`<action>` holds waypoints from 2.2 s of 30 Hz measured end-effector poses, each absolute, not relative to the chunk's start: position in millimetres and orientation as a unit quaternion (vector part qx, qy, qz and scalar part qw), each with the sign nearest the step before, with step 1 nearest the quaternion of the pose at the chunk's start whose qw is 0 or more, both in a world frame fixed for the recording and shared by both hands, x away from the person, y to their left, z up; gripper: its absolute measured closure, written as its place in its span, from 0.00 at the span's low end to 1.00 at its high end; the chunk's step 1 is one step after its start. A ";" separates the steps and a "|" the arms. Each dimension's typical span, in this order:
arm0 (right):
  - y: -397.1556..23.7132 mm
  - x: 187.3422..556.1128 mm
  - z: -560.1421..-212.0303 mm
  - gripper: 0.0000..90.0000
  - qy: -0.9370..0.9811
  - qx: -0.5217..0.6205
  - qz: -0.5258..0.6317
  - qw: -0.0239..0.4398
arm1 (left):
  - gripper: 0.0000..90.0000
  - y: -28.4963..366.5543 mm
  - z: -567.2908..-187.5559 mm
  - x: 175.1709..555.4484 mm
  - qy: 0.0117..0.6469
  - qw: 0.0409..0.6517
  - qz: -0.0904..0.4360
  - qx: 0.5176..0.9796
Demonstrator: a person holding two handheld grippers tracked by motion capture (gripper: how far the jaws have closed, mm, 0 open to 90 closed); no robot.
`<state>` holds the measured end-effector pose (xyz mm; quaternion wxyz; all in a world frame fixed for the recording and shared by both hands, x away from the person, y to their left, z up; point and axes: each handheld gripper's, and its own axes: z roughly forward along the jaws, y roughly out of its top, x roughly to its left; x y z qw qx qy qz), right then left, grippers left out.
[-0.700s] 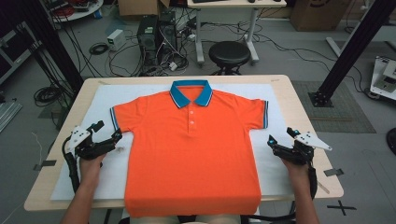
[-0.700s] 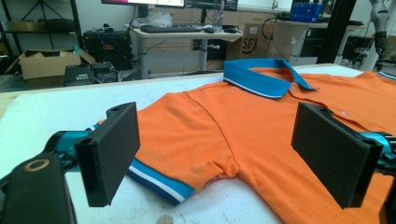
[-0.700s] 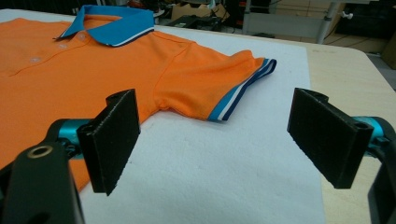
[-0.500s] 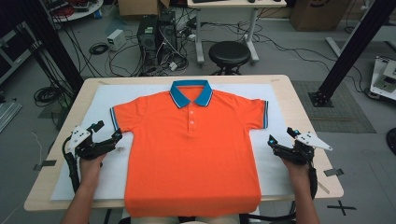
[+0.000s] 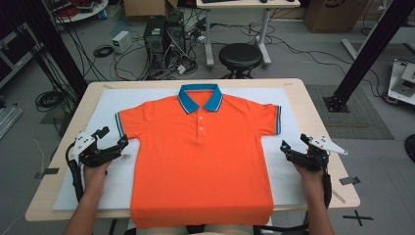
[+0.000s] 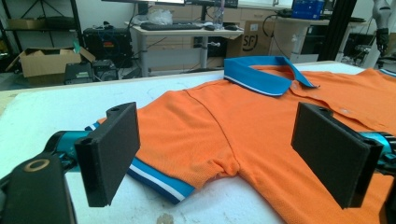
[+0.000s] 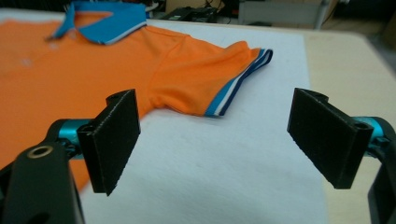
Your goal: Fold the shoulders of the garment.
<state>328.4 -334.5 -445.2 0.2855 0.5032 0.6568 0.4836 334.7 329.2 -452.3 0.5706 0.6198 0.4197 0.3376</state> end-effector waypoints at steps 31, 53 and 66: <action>-297.8 442.0 -443.3 0.45 0.704 0.595 0.317 0.224 | 0.17 327.5 -451.9 335.1 0.415 0.563 0.340 0.628; -280.0 437.4 -426.4 0.97 0.722 0.545 0.361 0.228 | 0.17 327.1 -451.9 335.7 0.417 0.562 0.339 0.629; -235.6 434.7 -414.2 0.97 0.767 0.465 0.398 0.191 | 0.17 327.2 -451.9 335.6 0.417 0.562 0.339 0.628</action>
